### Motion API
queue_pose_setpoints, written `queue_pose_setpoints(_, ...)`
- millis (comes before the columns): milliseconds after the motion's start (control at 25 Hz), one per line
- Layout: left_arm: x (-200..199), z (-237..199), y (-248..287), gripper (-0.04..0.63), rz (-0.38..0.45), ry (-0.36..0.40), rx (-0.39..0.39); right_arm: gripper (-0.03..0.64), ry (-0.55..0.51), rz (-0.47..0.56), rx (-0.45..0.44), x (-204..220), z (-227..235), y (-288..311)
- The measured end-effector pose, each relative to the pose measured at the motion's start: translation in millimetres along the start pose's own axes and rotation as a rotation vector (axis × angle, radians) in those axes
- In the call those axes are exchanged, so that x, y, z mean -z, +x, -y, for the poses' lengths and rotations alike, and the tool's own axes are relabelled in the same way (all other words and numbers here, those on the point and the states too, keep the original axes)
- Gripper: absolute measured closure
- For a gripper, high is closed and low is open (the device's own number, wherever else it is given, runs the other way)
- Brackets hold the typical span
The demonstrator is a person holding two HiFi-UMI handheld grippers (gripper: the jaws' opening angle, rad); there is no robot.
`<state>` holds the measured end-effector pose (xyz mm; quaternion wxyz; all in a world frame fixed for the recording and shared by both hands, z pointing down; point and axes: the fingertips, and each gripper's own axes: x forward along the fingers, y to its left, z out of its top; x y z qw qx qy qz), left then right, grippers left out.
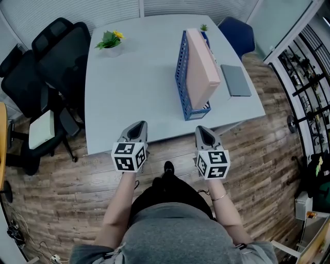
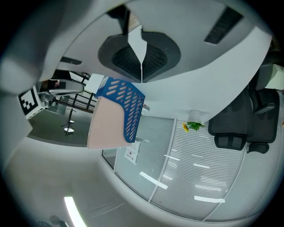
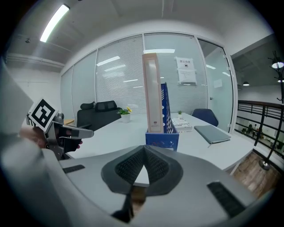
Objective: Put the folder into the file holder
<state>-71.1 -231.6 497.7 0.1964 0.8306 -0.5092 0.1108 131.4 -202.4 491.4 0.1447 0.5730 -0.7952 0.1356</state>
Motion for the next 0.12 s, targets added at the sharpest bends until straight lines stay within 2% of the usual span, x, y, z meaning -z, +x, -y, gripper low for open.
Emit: queue_pose_setpoints(120, 0.3, 0.3, 1.6, 0.569, -0.002, -0.002, -0.001, 0.615, -0.002, -0.006, -0.002, -0.9, 1.4, 0.7)
